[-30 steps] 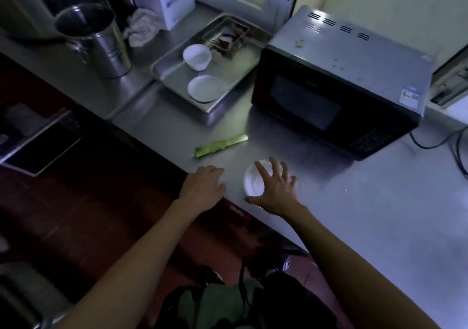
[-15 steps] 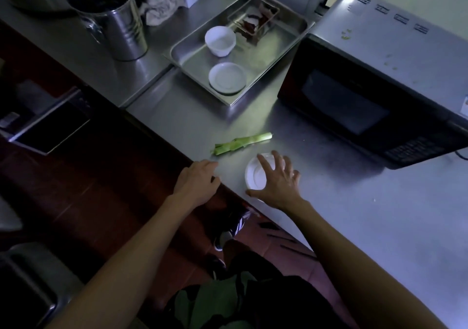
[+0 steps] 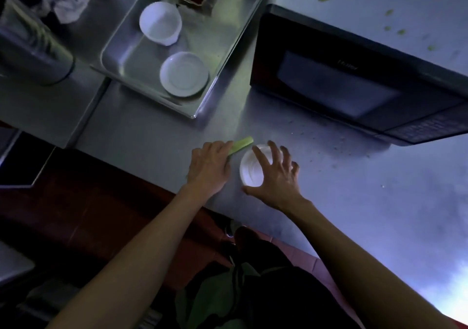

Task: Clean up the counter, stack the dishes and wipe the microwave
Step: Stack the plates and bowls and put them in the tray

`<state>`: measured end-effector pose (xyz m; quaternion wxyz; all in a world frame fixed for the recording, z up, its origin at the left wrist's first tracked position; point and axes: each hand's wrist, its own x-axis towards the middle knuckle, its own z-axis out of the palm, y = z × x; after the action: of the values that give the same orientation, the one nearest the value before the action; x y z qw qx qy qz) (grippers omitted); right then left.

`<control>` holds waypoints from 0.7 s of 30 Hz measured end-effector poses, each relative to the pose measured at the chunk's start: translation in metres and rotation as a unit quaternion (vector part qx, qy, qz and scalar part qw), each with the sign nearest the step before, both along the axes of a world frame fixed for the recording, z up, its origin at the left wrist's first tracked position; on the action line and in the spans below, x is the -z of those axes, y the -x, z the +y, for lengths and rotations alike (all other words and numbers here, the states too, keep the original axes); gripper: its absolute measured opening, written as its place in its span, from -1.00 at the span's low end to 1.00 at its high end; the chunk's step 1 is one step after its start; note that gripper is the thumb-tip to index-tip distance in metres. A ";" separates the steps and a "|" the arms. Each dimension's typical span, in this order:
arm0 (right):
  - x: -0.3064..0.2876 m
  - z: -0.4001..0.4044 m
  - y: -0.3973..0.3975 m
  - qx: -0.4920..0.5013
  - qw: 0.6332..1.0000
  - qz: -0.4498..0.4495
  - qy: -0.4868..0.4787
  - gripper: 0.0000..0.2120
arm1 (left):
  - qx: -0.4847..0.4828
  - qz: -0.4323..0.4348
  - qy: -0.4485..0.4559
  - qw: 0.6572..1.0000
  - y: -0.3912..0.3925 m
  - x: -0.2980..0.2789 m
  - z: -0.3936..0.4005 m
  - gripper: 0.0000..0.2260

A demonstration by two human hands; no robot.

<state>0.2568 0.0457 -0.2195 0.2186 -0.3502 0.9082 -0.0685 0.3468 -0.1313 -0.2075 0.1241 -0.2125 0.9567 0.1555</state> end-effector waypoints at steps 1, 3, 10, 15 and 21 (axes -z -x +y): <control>0.001 0.001 0.001 0.003 1.000 -0.003 0.000 0.08 | 0.007 -0.012 0.002 1.000 0.006 0.004 0.000 -0.54; 0.004 0.003 0.003 0.004 1.000 -0.008 -0.003 0.07 | 0.010 -0.037 0.002 0.999 0.017 0.010 -0.001 -0.58; 0.002 0.000 0.011 0.016 1.000 -0.018 -0.003 0.09 | -0.003 -0.050 -0.007 0.999 0.027 0.010 -0.006 -0.66; -0.006 -0.010 0.019 0.035 0.999 -0.017 0.016 0.08 | -0.009 -0.019 -0.033 0.999 0.027 -0.011 -0.020 -0.67; -0.025 -0.030 0.028 0.043 0.998 -0.002 0.037 0.08 | -0.038 0.098 -0.083 0.991 0.030 -0.040 -0.051 -0.61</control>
<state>0.2290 0.0158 -0.1944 0.2038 -0.3183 0.9190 -0.1120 0.3171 -0.1825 -0.1672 0.0407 -0.2218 0.9391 0.2592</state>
